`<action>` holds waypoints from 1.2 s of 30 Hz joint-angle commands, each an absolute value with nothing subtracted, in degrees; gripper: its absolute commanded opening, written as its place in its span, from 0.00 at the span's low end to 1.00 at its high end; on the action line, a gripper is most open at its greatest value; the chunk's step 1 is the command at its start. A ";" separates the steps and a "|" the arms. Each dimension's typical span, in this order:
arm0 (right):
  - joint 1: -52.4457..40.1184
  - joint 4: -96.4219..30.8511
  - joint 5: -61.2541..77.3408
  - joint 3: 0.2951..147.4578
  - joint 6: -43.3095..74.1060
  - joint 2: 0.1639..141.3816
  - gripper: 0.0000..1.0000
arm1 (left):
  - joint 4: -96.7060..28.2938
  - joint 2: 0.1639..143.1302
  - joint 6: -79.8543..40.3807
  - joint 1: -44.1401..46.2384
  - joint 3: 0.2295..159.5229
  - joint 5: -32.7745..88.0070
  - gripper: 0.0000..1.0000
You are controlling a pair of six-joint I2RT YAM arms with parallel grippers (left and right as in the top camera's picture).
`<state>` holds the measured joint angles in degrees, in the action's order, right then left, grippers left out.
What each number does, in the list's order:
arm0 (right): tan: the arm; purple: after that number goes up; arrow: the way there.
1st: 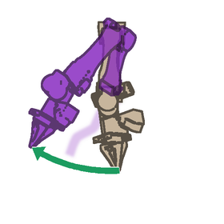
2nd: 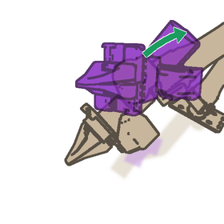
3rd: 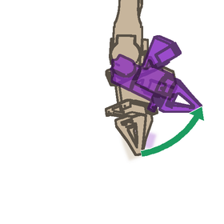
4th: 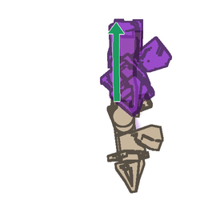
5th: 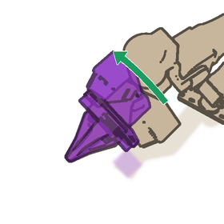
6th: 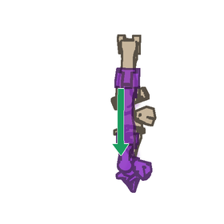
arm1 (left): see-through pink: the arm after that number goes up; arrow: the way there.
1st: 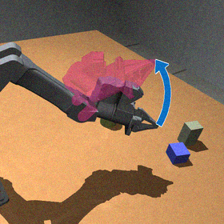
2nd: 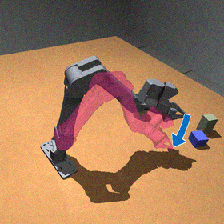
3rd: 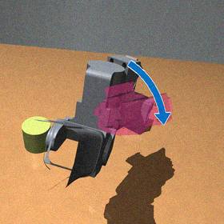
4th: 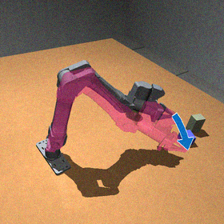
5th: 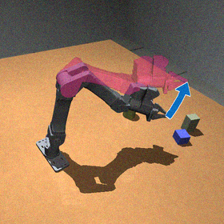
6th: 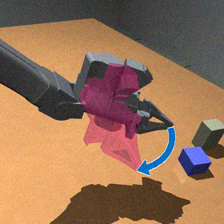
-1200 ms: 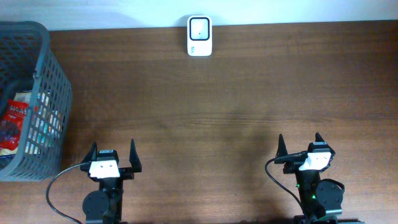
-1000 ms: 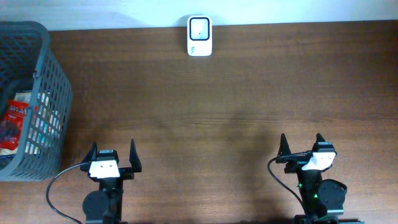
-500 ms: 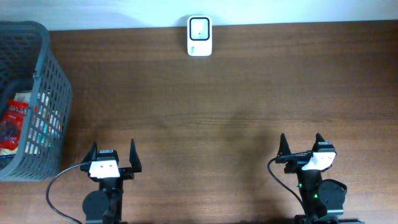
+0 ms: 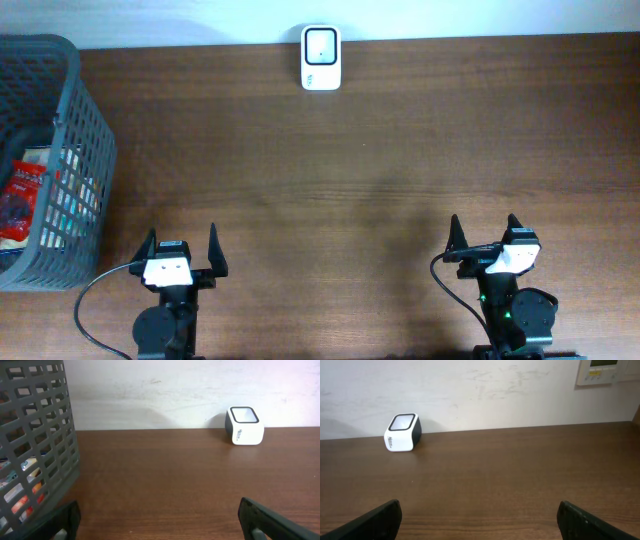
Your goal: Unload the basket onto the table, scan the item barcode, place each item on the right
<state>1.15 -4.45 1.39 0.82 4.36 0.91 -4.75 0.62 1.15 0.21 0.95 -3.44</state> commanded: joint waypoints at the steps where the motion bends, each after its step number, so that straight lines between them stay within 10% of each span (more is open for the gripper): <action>1: 1.48 -4.45 1.87 0.32 4.75 0.36 0.98 | -4.60 0.34 2.26 0.30 0.51 -3.25 0.99; 30: 1.48 -4.45 1.87 0.32 4.75 0.36 0.98 | -2.70 0.34 2.20 0.32 0.58 18.28 0.99; 36: 1.48 -4.45 1.87 0.32 4.75 0.36 0.98 | 14.76 0.34 2.22 0.32 0.62 18.26 0.99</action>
